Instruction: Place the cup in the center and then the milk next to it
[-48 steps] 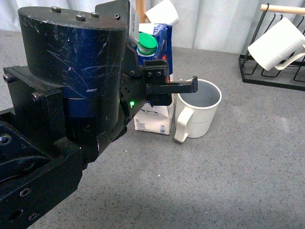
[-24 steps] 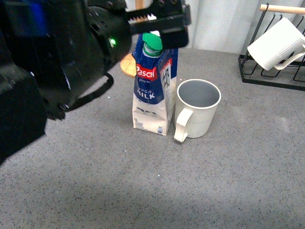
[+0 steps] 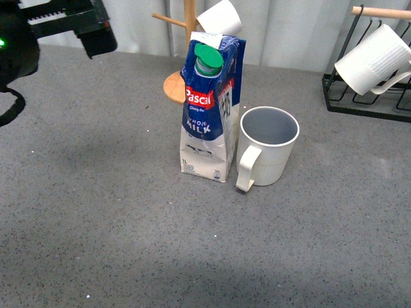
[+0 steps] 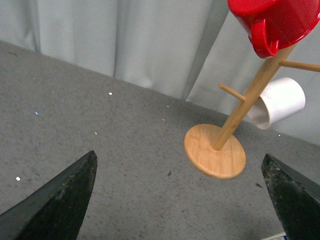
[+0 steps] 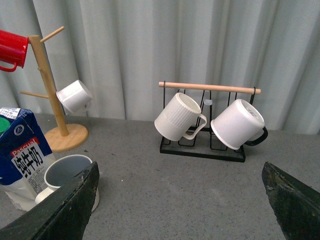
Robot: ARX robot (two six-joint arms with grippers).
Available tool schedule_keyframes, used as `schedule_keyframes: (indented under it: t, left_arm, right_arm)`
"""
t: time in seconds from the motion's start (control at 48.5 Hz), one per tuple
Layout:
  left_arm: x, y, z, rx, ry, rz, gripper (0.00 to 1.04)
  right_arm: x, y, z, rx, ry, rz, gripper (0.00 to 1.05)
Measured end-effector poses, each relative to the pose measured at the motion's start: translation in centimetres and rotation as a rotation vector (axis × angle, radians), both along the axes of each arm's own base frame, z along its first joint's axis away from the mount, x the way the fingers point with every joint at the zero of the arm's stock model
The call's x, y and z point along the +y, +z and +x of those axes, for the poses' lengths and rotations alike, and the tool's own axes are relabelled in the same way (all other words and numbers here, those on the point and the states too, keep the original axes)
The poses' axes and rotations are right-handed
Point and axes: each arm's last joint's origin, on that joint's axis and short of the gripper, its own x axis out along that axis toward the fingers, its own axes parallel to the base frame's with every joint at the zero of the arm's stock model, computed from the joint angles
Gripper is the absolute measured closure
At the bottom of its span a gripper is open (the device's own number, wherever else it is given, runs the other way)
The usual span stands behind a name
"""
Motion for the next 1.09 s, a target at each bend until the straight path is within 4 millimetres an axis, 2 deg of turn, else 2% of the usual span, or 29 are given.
schedule_keyframes:
  t: [0.082,0.309,0.515,0.536,0.845,1.093]
  left_arm:
    - [0.7,0.2,-0.6,-0.066,-0.038,0.047,0.17]
    - [2.8,0.8,-5.0,-0.116,-0.064,0.157,0.53]
    - [4.7,2.0,-9.4,-0.118,-0.057,0.176,0.99]
    - [4.8,2.0,-9.7,-0.118,-0.057,0.174,1.01]
    - [6.8,1.9,-14.1,-0.107,-0.056,0.183,1.01]
    - [6.8,2.0,-16.0,-0.110,-0.059,0.183,1.01]
  right_arm:
    - [0.0,0.0,0.0,0.000,0.000,0.000,0.09]
    - [0.0,0.0,0.0,0.000,0.000,0.000,0.09]
    - [0.0,0.0,0.0,-0.001,0.000,0.000,0.09]
    - [0.0,0.0,0.0,-0.001,0.000,0.000,0.09]
    - [0.0,0.0,0.0,-0.001,0.000,0.000,0.09]
    - [0.0,0.0,0.0,-0.001,0.000,0.000,0.09]
